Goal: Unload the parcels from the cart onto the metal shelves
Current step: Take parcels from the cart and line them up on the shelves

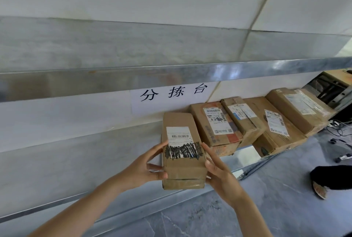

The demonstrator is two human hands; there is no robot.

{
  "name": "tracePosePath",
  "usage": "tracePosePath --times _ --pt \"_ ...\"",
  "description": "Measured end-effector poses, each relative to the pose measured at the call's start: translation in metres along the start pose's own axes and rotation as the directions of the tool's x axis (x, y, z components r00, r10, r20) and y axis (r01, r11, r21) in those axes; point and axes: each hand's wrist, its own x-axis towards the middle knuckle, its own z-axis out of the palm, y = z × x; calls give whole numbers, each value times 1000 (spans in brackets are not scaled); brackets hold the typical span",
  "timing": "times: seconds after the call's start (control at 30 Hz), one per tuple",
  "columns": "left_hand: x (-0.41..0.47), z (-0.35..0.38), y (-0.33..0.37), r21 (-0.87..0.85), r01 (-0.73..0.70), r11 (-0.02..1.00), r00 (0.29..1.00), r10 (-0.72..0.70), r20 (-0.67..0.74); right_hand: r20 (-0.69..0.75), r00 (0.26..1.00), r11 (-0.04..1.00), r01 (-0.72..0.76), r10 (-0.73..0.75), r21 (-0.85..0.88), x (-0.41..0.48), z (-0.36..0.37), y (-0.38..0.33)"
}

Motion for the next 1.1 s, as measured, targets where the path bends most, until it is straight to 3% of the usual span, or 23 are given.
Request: tracePosePath --times 0.13,0.37,0.47,0.57,0.67,0.9,1.0,1.1 --pt "11 13 -9 39 37 999 997 -34 -69 17 1000 999 -16 17 -47 12 -19 2" --pt "31 50 -19 109 91 990 965 -60 -257 -119 990 935 28 -74 -352 19 -49 11" --pt "37 64 -25 76 104 992 946 -75 -315 -120 983 834 53 -142 -550 20 -58 12" --pt "37 72 -30 80 146 986 927 -108 -358 -46 992 741 56 -117 -670 21 -59 9" --pt "38 76 -36 118 166 979 917 -109 -384 -9 991 571 71 -135 -818 29 -61 17" --pt "38 81 -33 252 239 938 863 -86 -497 -13 982 362 58 -191 -930 35 -65 22" --pt "28 85 -24 386 316 867 849 -76 -523 111 928 228 201 -355 -953 29 -61 14" --pt "11 77 -18 638 423 643 816 37 -577 216 834 175 345 -508 -922 32 -51 -6"
